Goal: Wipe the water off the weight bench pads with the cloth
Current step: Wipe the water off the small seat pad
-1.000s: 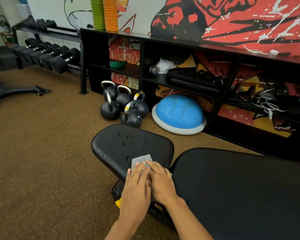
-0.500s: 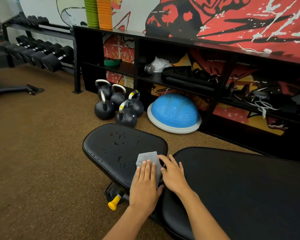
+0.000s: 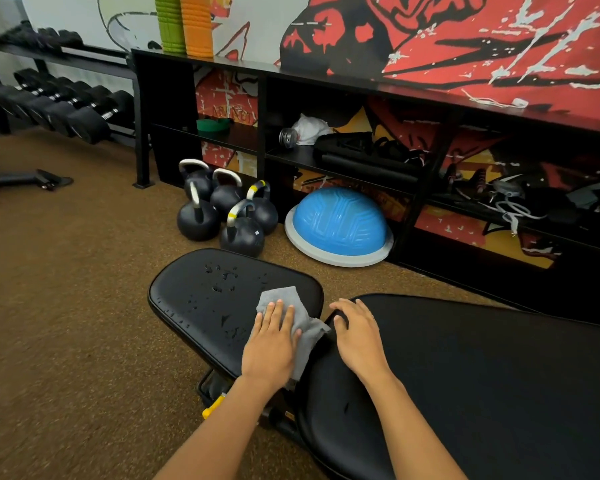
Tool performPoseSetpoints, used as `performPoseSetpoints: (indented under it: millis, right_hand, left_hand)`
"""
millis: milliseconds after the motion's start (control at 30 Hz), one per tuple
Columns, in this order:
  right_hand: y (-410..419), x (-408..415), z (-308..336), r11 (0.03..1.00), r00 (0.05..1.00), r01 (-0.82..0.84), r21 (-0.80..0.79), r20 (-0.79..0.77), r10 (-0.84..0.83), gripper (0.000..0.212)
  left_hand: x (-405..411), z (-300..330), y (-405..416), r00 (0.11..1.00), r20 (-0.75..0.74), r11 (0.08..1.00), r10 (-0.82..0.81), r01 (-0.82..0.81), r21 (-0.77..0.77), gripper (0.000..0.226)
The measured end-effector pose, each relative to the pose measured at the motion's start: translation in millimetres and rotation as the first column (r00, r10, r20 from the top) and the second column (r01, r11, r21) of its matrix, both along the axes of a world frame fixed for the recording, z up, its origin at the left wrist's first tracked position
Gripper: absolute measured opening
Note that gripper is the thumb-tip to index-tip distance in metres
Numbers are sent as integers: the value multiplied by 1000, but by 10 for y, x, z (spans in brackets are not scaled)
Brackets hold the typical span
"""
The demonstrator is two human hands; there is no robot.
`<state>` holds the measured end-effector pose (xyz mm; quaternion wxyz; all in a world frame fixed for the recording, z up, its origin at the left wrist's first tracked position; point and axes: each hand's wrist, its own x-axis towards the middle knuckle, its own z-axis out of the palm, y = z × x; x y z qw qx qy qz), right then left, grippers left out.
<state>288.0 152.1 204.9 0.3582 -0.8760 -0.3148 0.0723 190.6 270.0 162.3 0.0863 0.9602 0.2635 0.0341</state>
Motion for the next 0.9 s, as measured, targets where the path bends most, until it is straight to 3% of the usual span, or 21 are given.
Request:
performPoseSetpoints:
  millis: [233,333,500,567,800,900]
  right_hand:
    - [-63,35,71,1000,999,-26,-3,-21,26,29]
    - [-76,9,83,999,999,-42,-14,-29,42,29]
    - [-78,-50,57,996,996,-74,-53,-43,72,30]
    - [-80,-77,33,993,995,-93,-74,-34,91,30]
    - [-147,-109,-51,982,992,-126,-137,-15,126,28]
    - [-159,-115,-62,976,991,-130,-174,-6,131,29]
  left_hand:
    - [-48,41,423,991,95,976,99,-78,-204,50]
    - [-138,51,466,997,48,987,62,-54,-154,54]
    - [-321,30,332,1000,2,998,-4,4,-56,114]
    - [-339,17,297,1000,-15,1000,-12,12,-11,122]
    - [-234,-48,200,994,-37,994,-104,105,38,109]
    - [-138,-30,180,991,-66,993,-118,119,17,74]
